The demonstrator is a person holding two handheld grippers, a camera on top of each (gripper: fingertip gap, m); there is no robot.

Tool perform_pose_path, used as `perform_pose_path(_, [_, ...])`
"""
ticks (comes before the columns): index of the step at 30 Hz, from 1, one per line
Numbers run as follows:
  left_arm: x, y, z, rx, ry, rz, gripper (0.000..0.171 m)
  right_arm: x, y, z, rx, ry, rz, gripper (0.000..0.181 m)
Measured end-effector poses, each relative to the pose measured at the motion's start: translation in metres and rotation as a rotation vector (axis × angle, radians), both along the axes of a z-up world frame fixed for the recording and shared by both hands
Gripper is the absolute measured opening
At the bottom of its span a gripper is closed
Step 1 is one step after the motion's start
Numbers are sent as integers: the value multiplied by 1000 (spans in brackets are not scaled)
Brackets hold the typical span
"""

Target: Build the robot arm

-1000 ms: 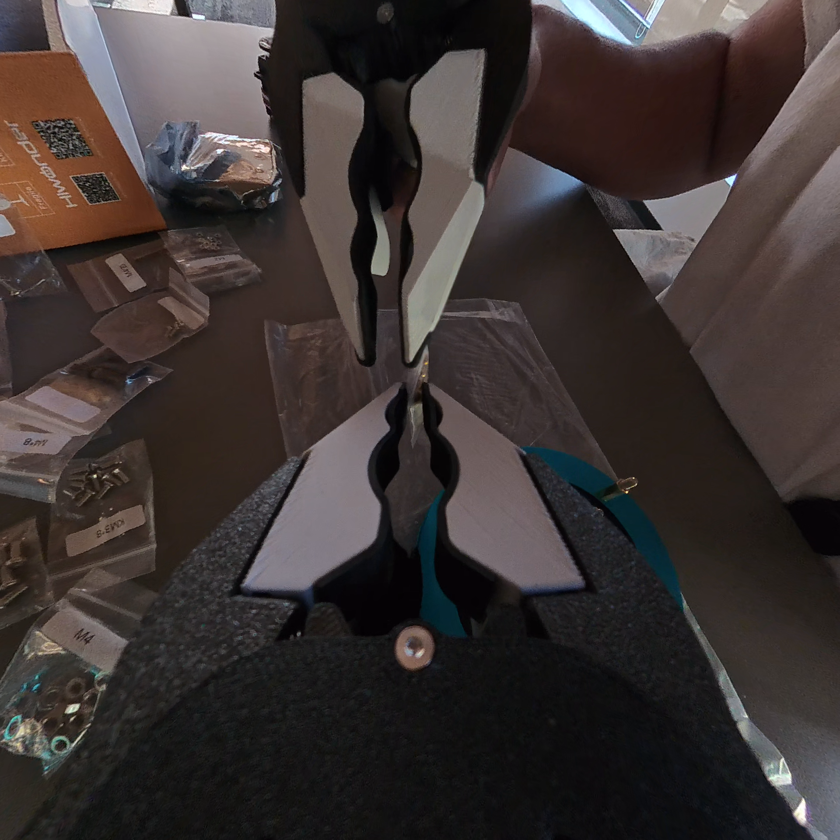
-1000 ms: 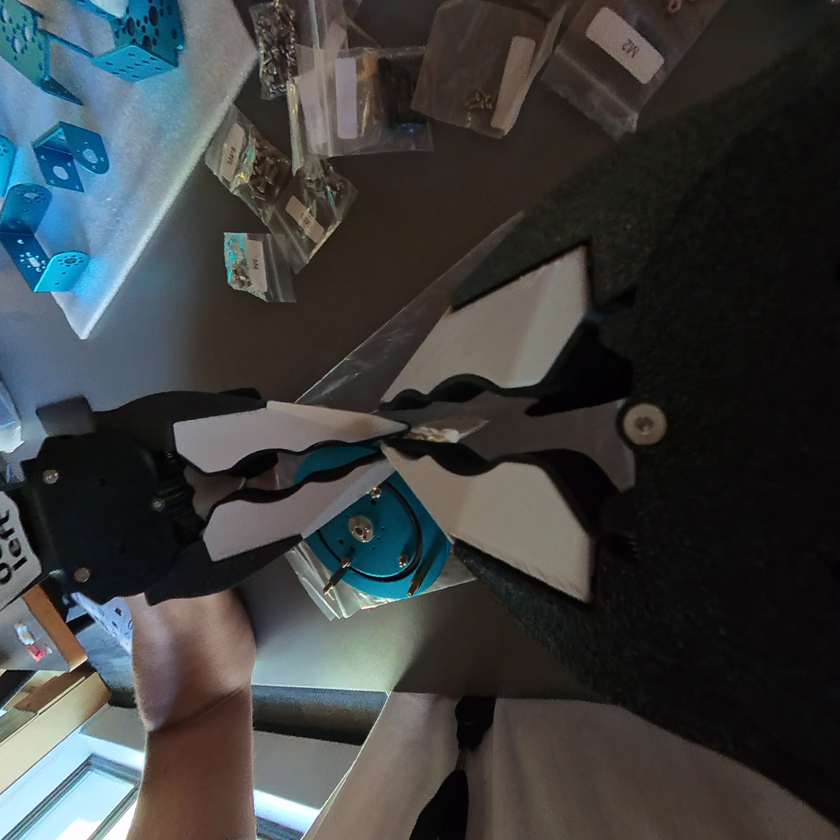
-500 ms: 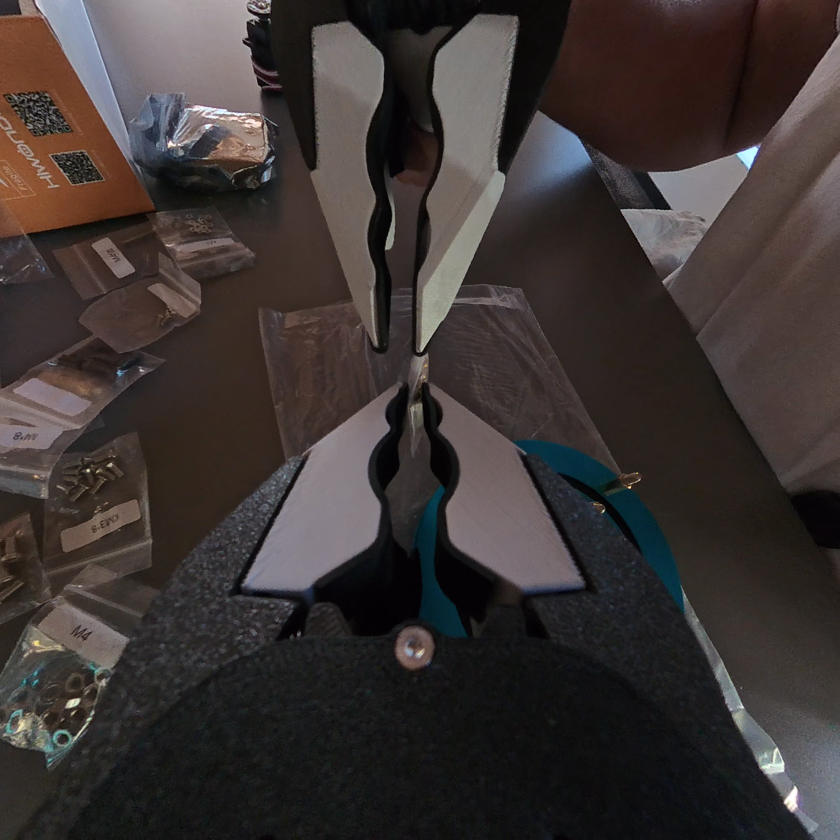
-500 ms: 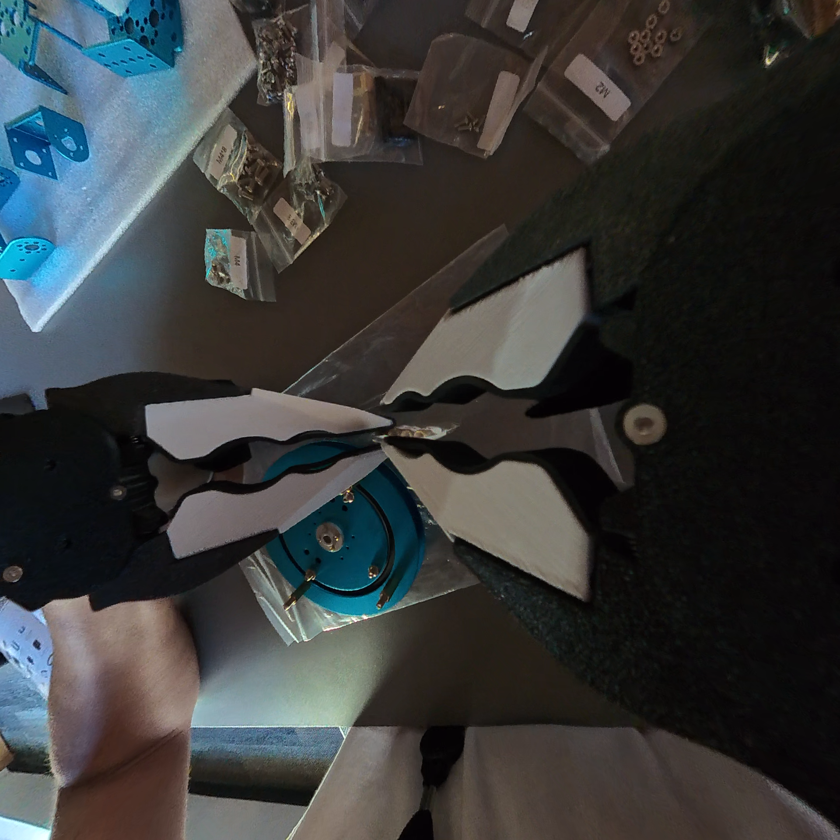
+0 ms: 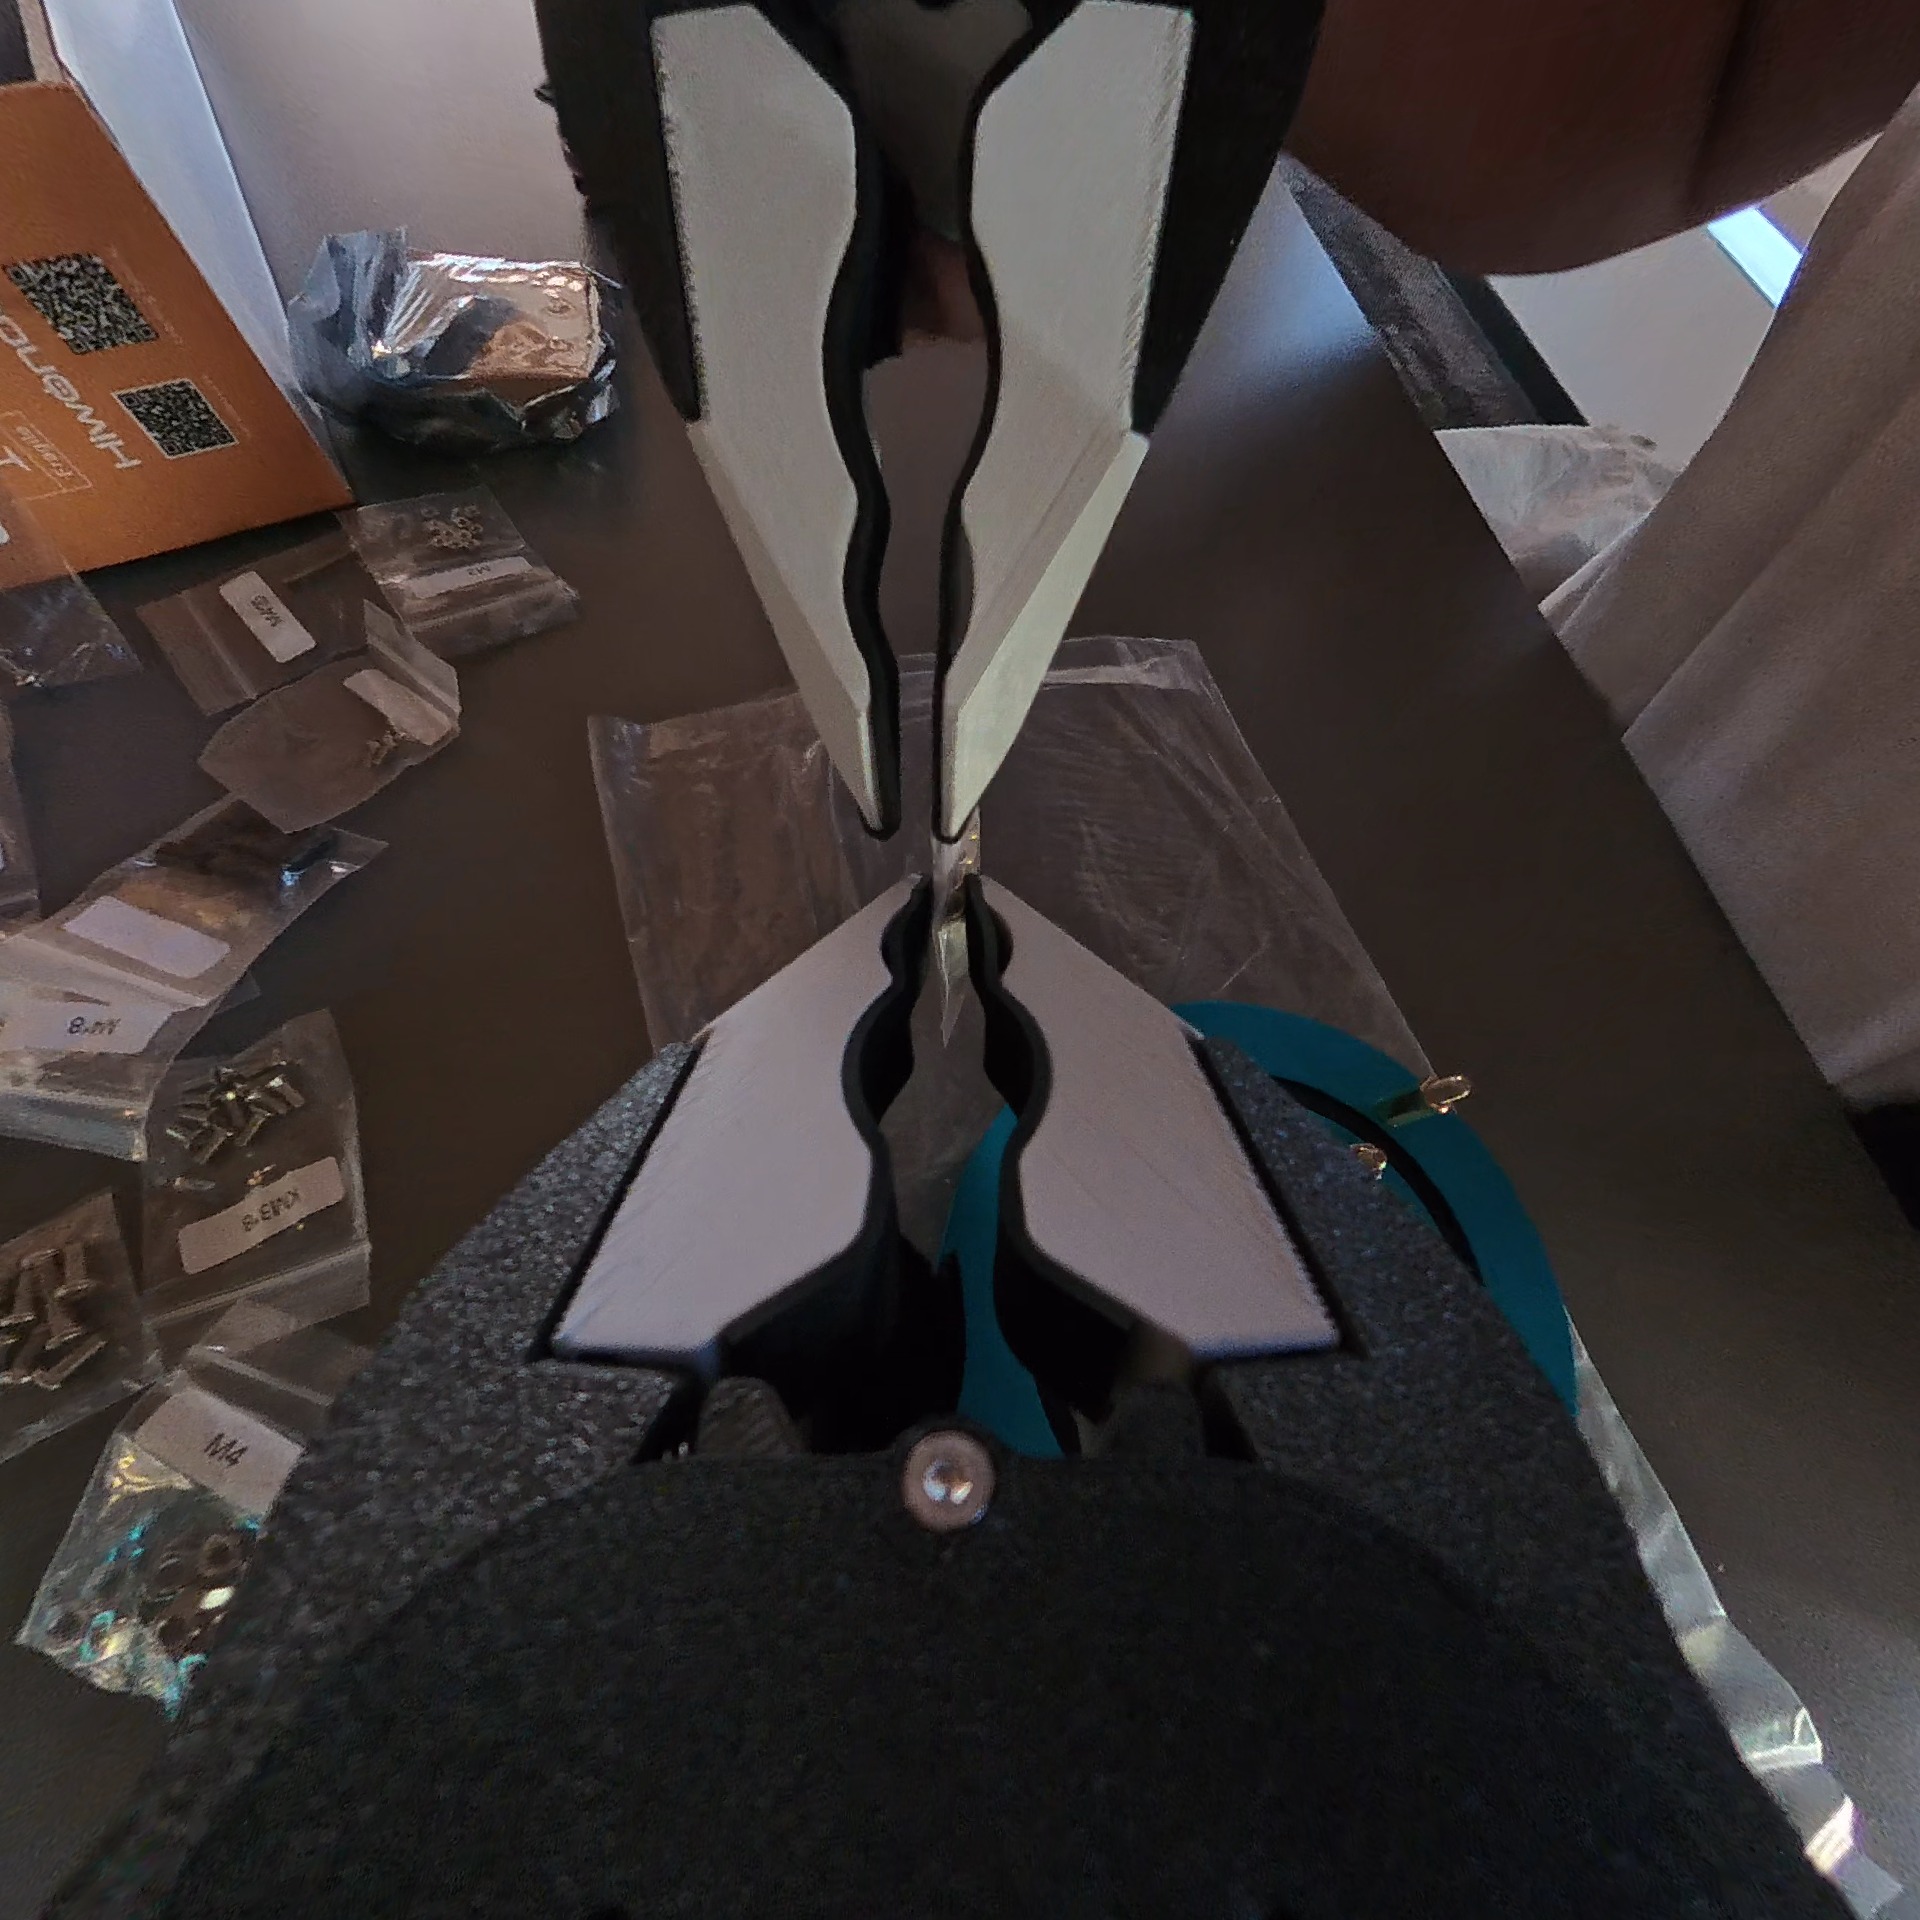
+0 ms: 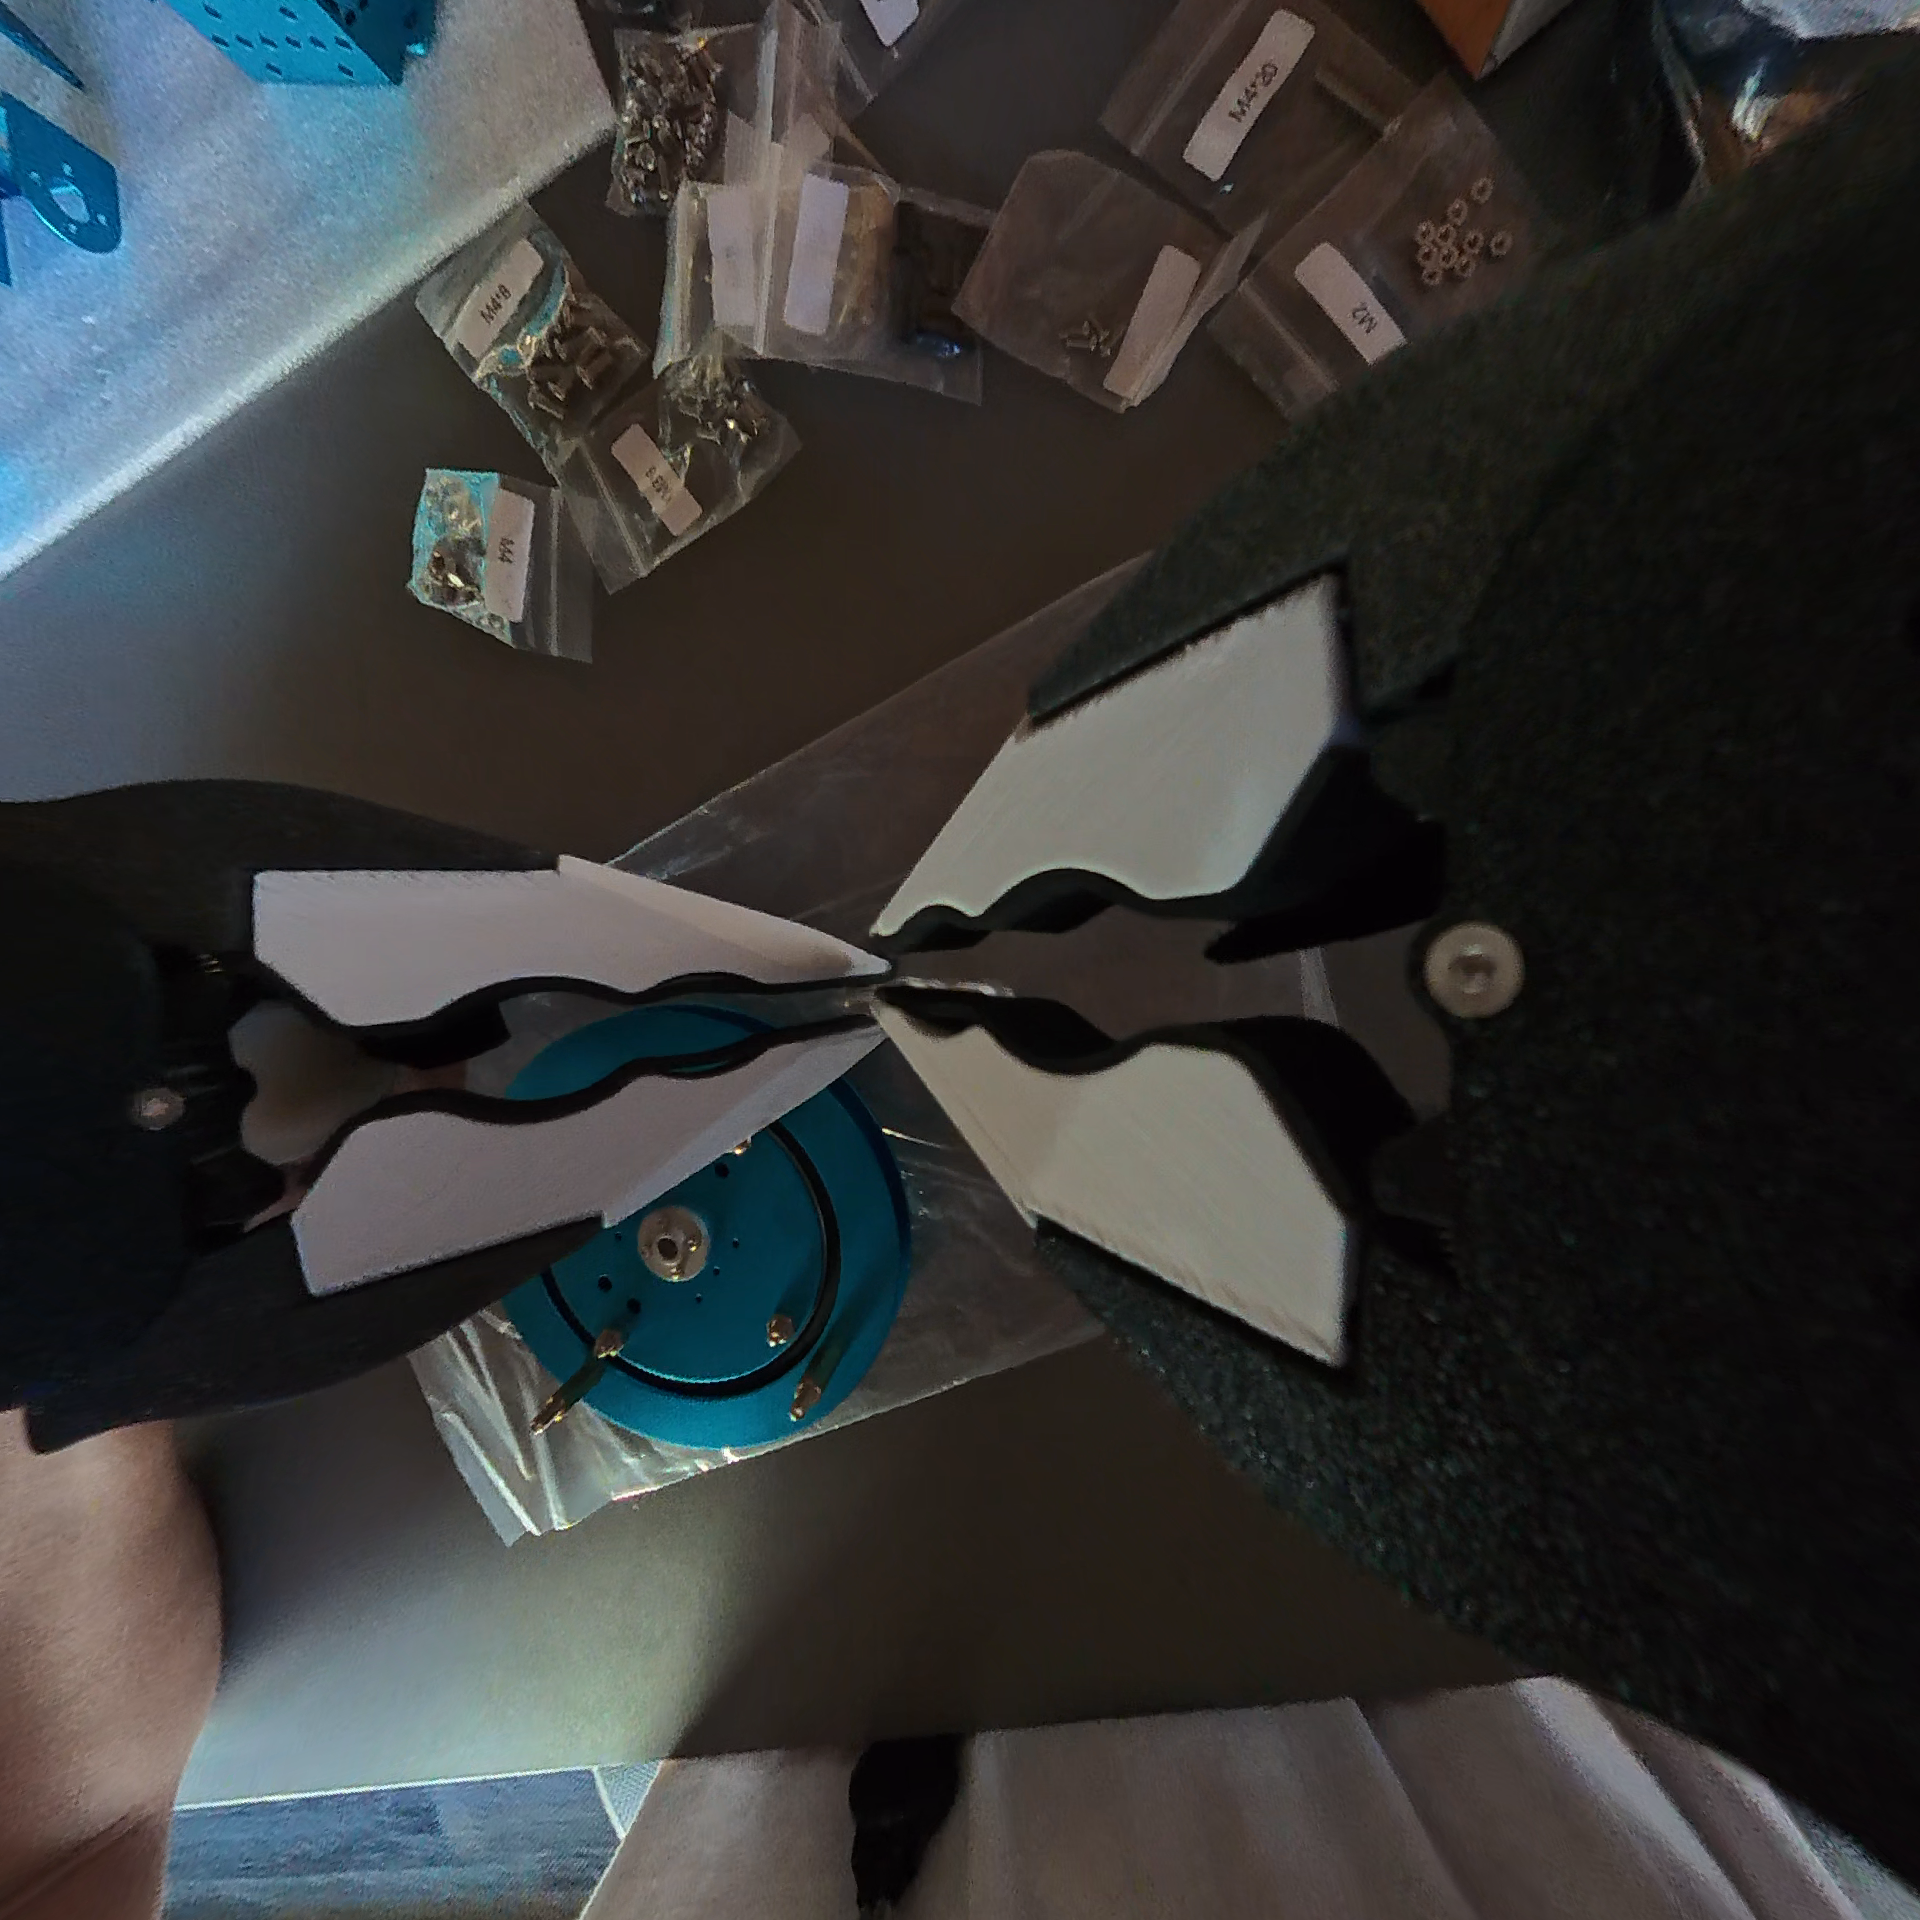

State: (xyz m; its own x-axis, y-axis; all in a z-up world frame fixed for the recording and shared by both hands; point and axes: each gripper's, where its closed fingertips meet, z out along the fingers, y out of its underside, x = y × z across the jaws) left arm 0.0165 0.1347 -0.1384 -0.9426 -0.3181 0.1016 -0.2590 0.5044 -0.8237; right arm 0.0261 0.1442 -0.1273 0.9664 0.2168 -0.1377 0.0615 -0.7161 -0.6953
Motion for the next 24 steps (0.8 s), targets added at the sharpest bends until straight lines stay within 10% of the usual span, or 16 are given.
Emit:
perform_pose_path(9, [6,3,1,81,-103,18,6,-1,1,2,-93,-42,36,0])
perform_pose_path(24, [33,25,13,21,-40,321,20,33,4,2,61,599,-364,0])
